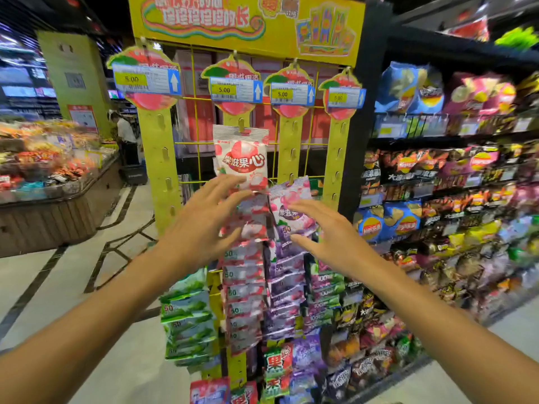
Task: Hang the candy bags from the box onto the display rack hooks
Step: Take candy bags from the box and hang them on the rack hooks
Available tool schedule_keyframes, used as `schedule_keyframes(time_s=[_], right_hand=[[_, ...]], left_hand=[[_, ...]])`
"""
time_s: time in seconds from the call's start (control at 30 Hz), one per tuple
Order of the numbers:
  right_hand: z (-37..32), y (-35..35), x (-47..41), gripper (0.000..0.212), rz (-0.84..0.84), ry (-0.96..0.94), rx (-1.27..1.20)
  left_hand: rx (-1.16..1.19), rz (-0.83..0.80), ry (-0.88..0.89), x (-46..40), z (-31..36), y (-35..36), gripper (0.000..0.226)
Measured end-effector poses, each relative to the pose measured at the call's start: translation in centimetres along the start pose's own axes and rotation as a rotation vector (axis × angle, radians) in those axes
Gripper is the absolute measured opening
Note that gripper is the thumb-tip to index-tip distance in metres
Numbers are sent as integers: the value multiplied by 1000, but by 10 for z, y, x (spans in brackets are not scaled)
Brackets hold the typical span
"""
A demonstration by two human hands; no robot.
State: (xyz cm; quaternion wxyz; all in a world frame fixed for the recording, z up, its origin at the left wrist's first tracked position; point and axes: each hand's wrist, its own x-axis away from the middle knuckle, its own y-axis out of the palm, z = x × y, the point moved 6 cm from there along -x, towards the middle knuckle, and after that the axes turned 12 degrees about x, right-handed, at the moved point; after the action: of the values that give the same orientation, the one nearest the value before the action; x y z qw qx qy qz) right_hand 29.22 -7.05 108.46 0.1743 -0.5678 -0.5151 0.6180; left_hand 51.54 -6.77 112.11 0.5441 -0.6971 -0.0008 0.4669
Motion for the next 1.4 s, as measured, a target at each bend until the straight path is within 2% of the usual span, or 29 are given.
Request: schedule_keyframes(time_s=[0.1,0.17,0.27,0.37,0.53,0.63,0.73,0.8,0.87,0.9,1.0,1.1,1.2,1.27,1.3,1.37,1.4], right_hand=[[25,6,55,58,-112,-1,41],[41,16,87,59,-175,9,24],[88,19,172,60,-235,48,20],[156,23,276,59,-318,150,23],[246,19,458,60,-489,460,-18],[278,13,534,51,-520,561,-105],[311,22,591,76,-557,647,-175],[353,63,646,60,-623,734,-280],[364,63,645,46,-654,776,-281],[371,64,639,46,-710,786,-263],[405,78,624,64,-770,783,-201],[441,102,619,97,-818,882,-223],[473,125,603,107,-877,905,-220],[494,139,588,99,-949,884,-191],[505,148,583,85,-986,858,-169],[530,172,583,59,-1096,845,-161],[542,183,581,56,-1112,837,-162]], left_hand=[[-66,-98,72,15,43,45,53],[-75,-176,32,25,57,79,59],[-45,-297,-2,33,117,157,64],[68,-412,-6,40,203,244,65],[289,-621,35,87,332,384,63],[342,-728,51,121,387,445,65],[404,-815,14,139,415,482,79],[460,-858,-25,139,424,499,80],[481,-923,-46,136,427,519,84],[481,-949,-49,135,424,534,88],[516,-992,-54,137,409,585,89],[529,-1037,-122,131,396,624,74],[534,-993,-120,125,379,658,60],[533,-974,-205,117,363,680,60],[553,-963,-260,115,357,690,63],[612,-1018,-385,124,350,713,84],[633,-1019,-452,127,347,723,94]])
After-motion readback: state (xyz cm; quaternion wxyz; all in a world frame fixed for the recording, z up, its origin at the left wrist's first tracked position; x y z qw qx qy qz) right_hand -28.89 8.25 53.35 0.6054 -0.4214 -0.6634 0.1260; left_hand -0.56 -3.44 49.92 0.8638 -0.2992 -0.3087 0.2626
